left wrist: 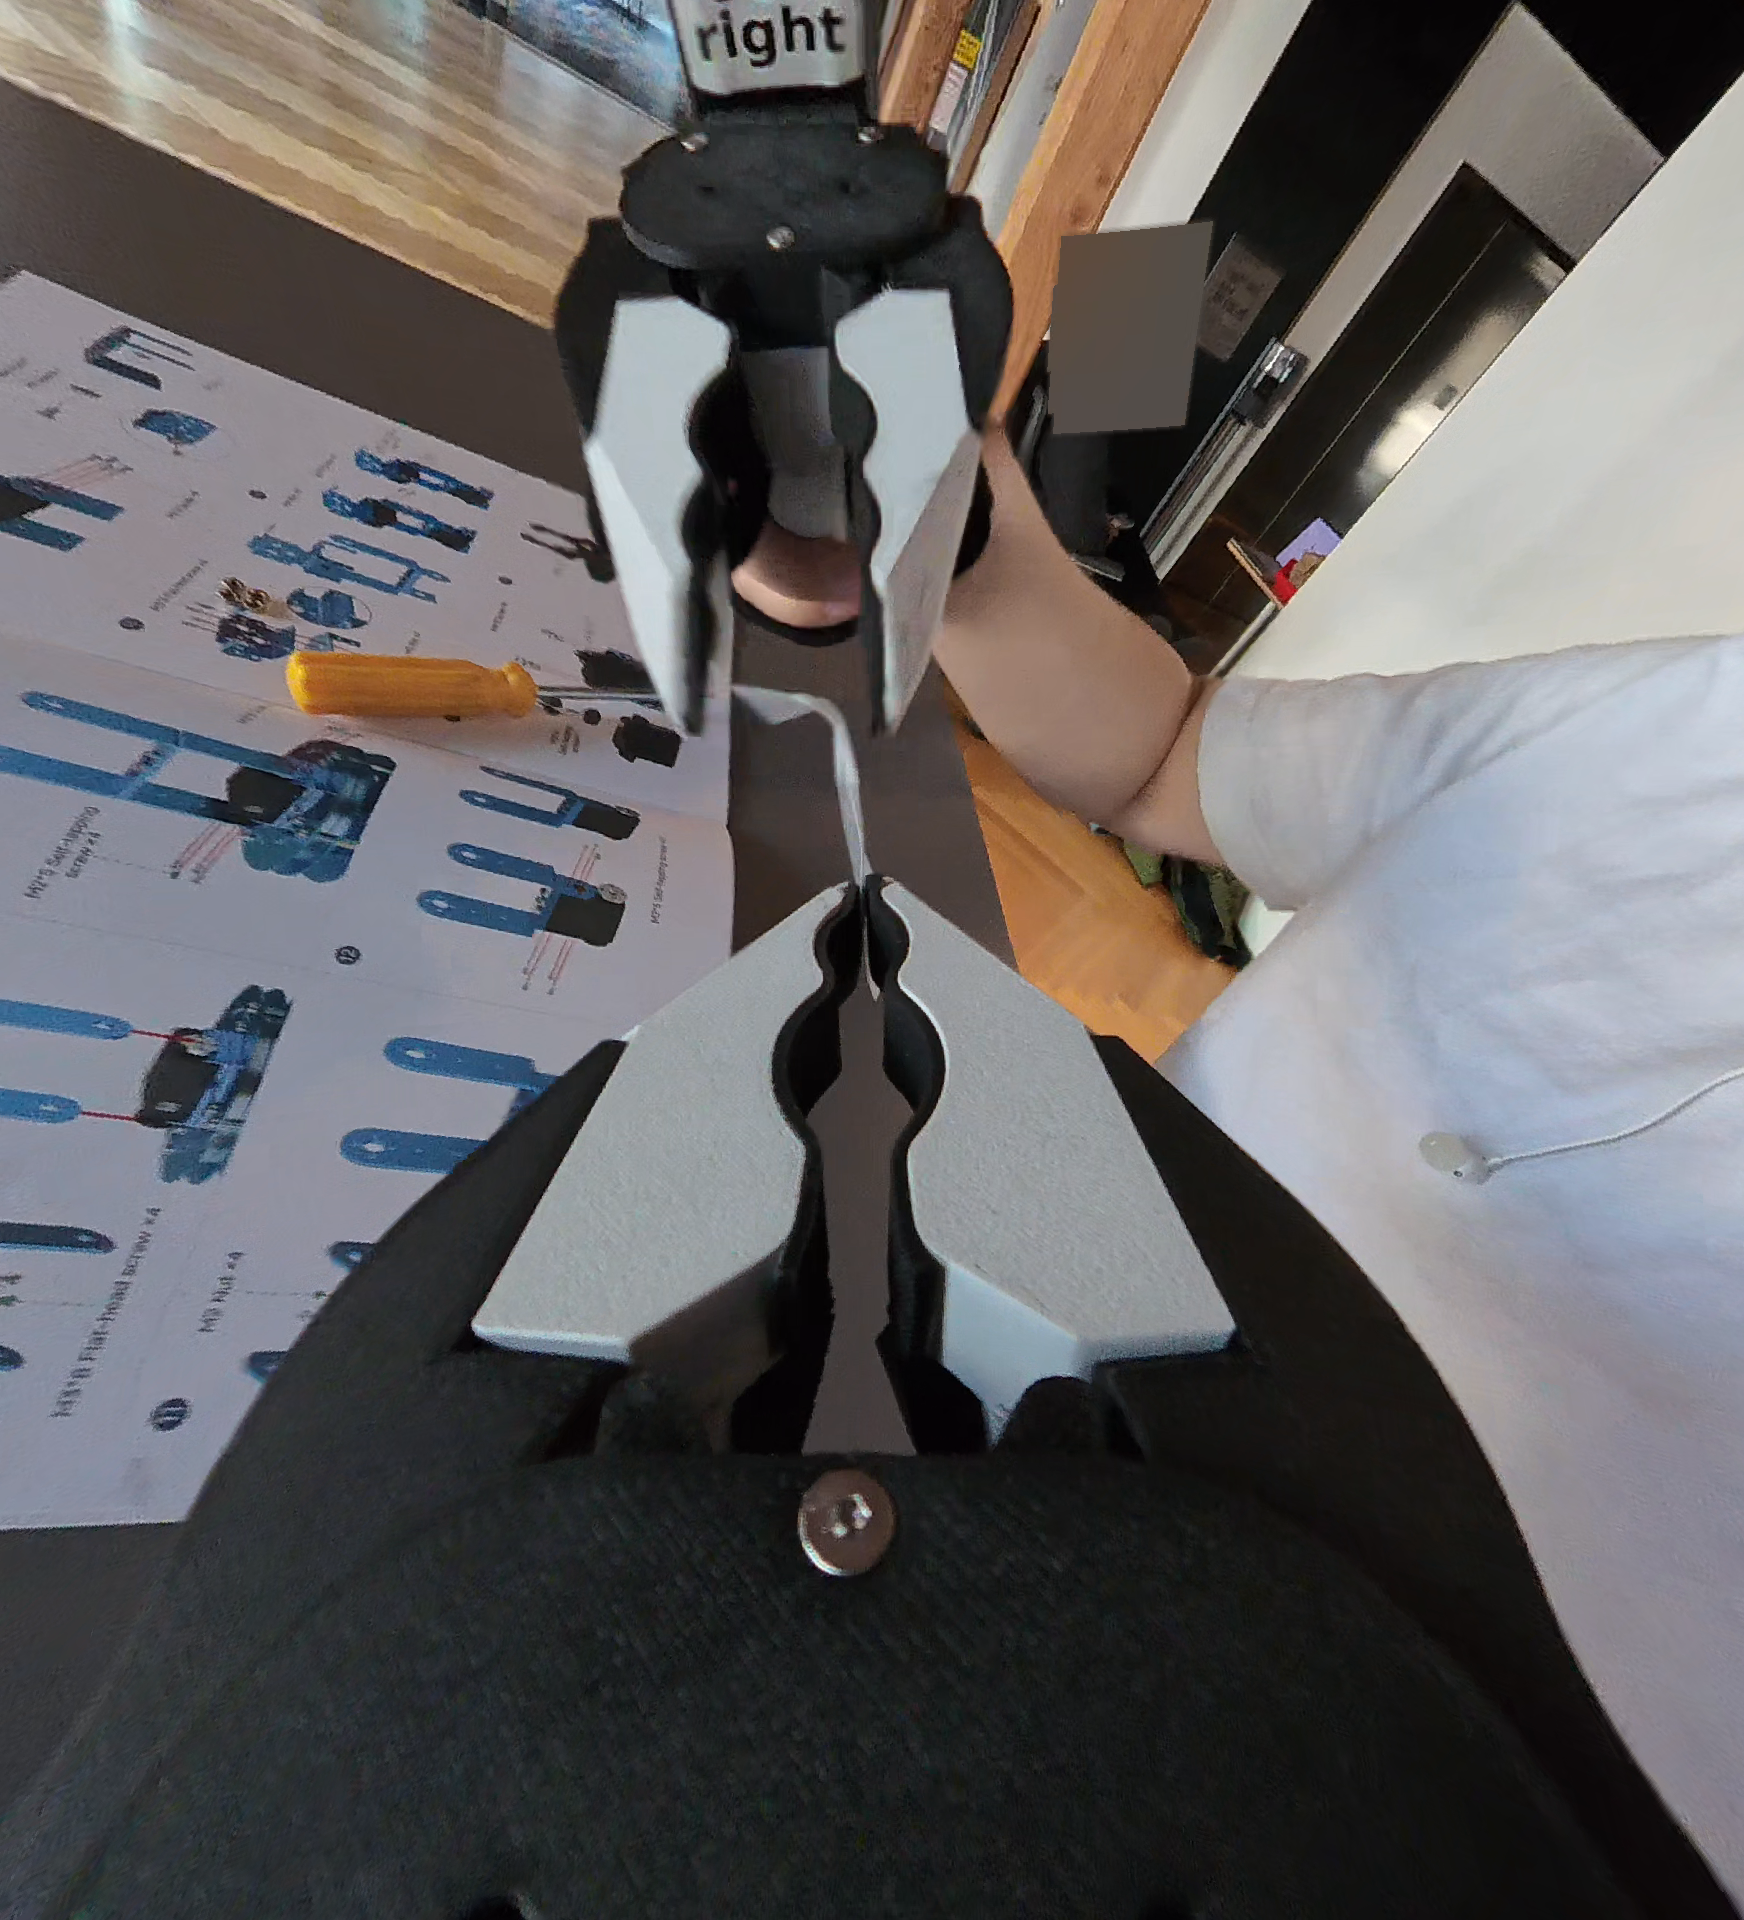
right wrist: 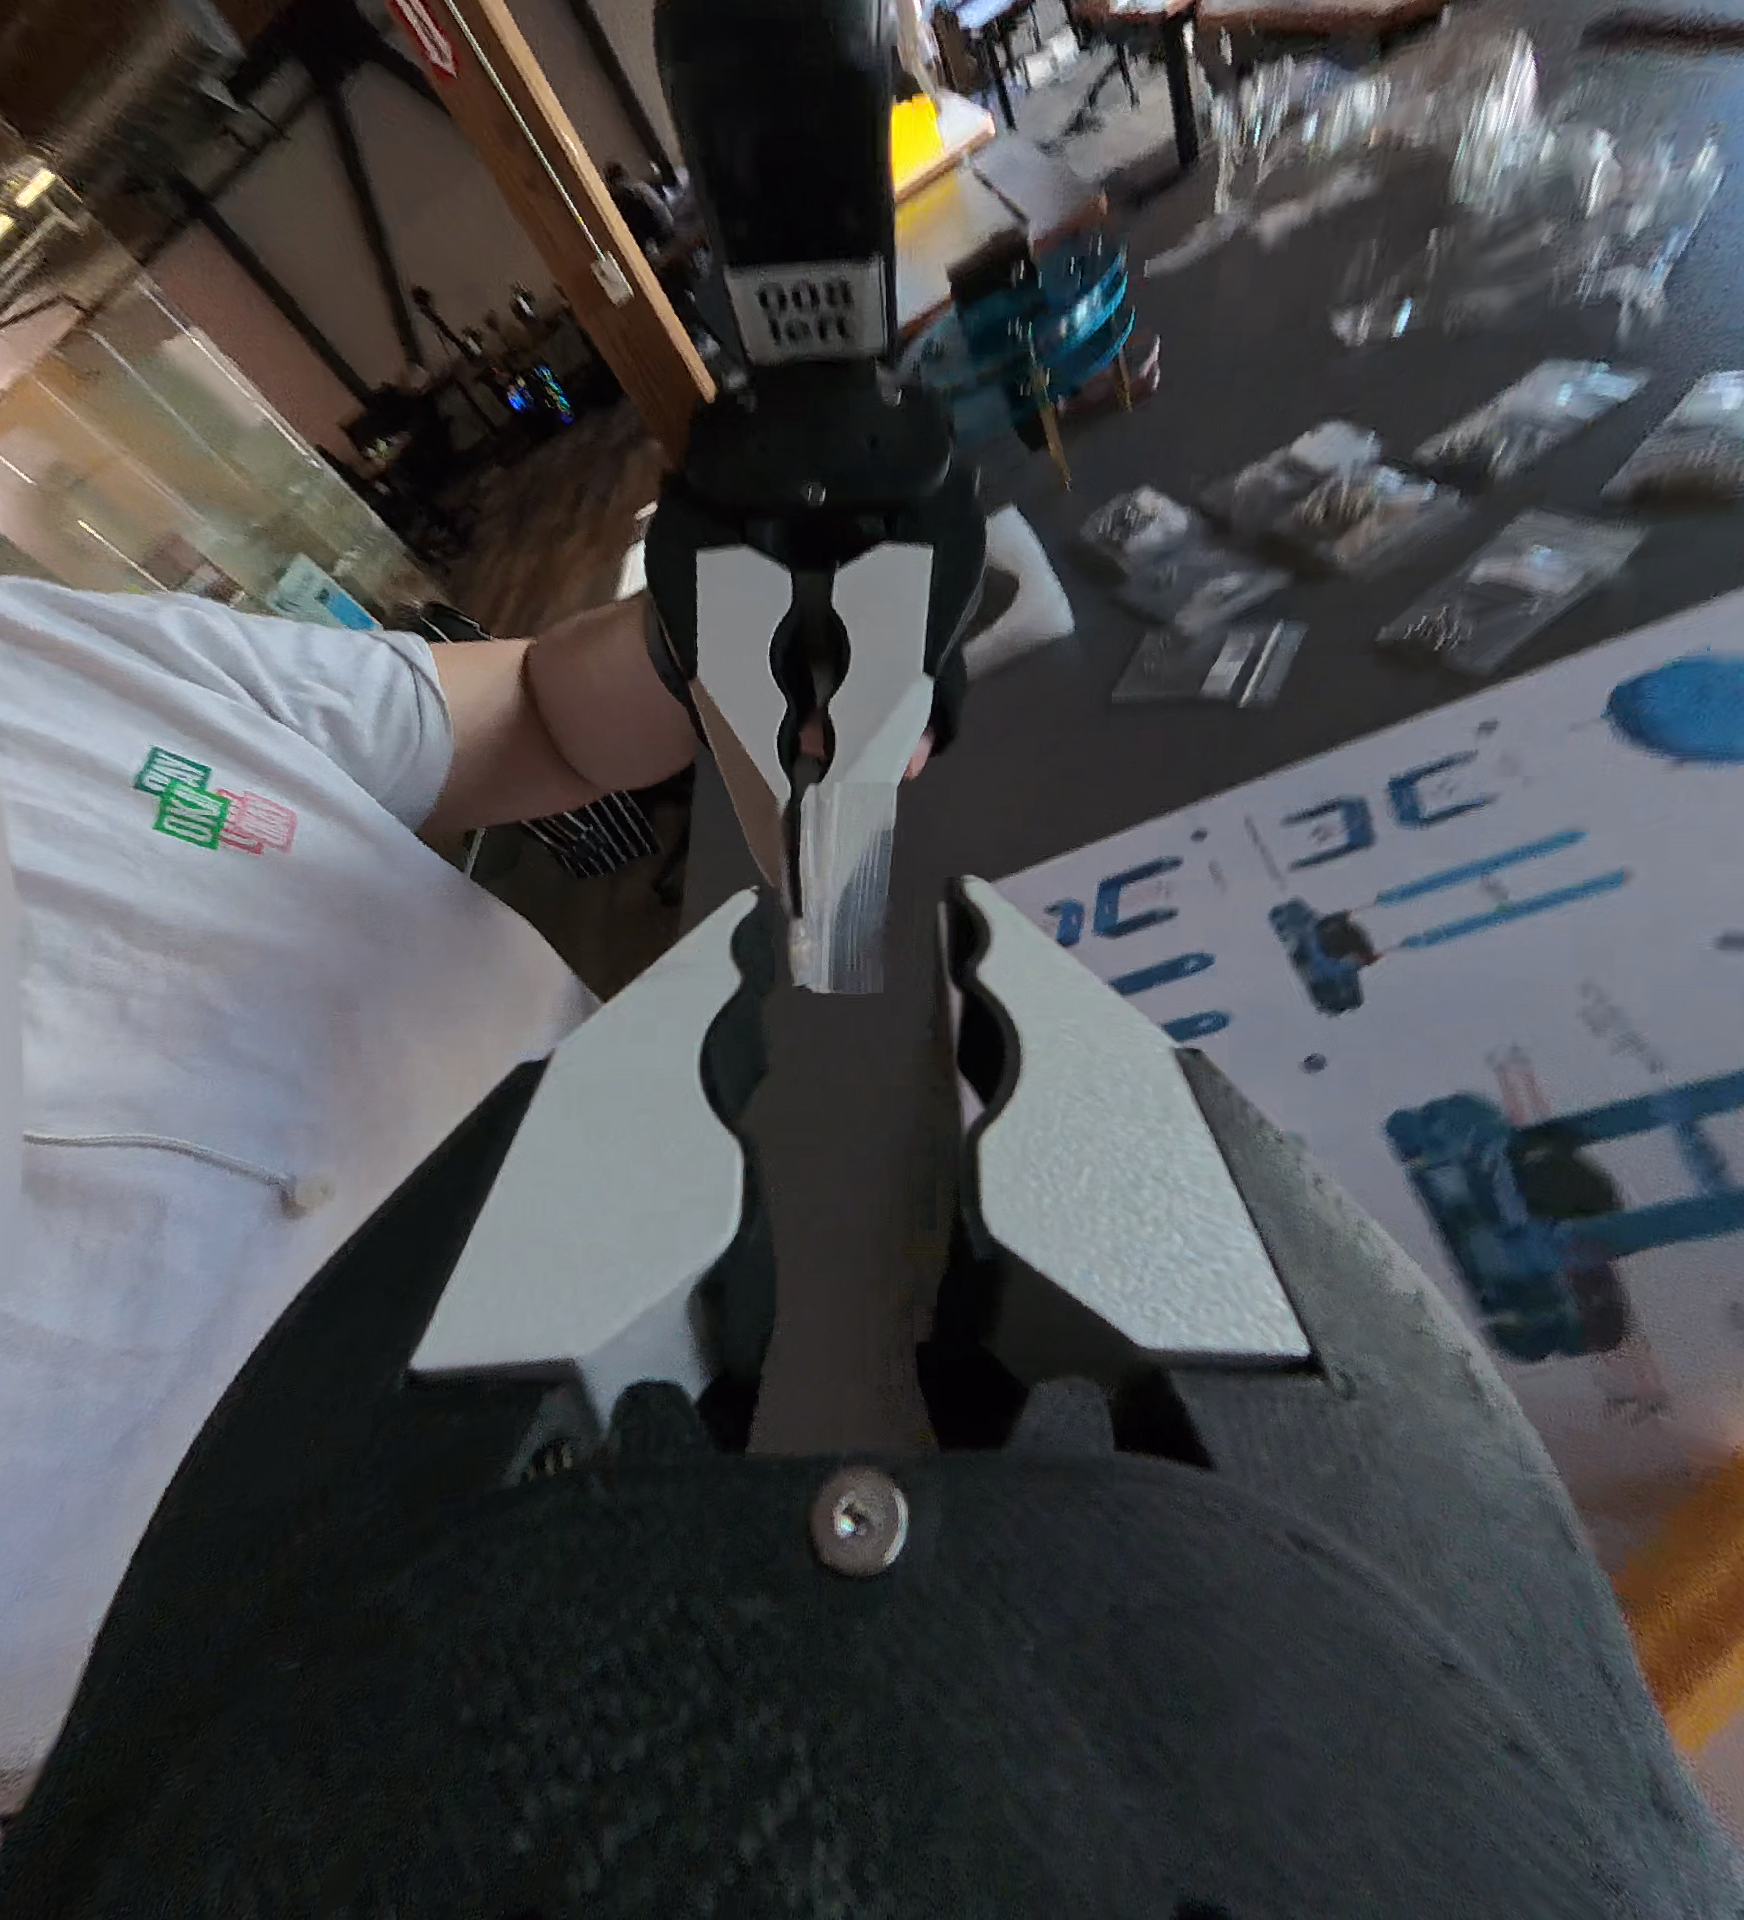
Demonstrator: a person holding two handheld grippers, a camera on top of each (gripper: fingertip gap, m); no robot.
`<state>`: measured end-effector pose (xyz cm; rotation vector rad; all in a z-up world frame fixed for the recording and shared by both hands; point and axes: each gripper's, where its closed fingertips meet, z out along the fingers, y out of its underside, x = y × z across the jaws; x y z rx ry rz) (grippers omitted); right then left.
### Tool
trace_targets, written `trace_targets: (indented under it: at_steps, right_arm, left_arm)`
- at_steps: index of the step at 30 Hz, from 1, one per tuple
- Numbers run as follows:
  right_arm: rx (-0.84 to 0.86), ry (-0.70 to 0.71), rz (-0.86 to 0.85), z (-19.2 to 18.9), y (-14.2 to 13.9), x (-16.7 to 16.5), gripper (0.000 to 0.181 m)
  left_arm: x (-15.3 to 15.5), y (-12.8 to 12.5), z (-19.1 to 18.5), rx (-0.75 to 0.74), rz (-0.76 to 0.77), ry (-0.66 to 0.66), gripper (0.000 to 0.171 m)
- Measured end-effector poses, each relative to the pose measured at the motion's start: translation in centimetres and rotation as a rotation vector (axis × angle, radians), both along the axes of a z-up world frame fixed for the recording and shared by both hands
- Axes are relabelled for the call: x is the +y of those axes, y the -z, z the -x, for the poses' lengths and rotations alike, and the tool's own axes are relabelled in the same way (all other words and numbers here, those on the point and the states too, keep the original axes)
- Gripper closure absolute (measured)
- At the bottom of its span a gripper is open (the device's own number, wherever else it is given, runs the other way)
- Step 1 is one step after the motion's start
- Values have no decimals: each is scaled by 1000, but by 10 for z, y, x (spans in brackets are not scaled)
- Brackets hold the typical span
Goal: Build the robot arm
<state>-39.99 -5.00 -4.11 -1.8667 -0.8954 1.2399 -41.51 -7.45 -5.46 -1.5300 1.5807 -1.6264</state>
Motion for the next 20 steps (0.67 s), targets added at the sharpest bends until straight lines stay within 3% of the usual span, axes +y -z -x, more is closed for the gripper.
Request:
trace_targets:
  at_steps: [4,8,11,13,17,20]
  right_arm:
    - [87,-69,-93,-22,-24,27,148]
    - [319,-228,60,-29,-46,29,154]
    - [305,-211,55,-27,-37,37,167]
    - [266,-241,57,-23,-32,37,162]
    - [249,-423,271,-18,-25,23,147]
    - [225,-437,377,-10,-11,17,155]
  left_arm:
    - [5,-13,-1,-78,-109,52,171]
    - [20,-21,-13,-95,-134,11,171]
    - [21,-25,-20,-124,-113,20,171]
    - [27,-17,-21,-134,-158,-10,171]
    - [28,-9,-19,-127,-166,-21,171]
    - [24,-9,-20,-153,-168,-9,171]
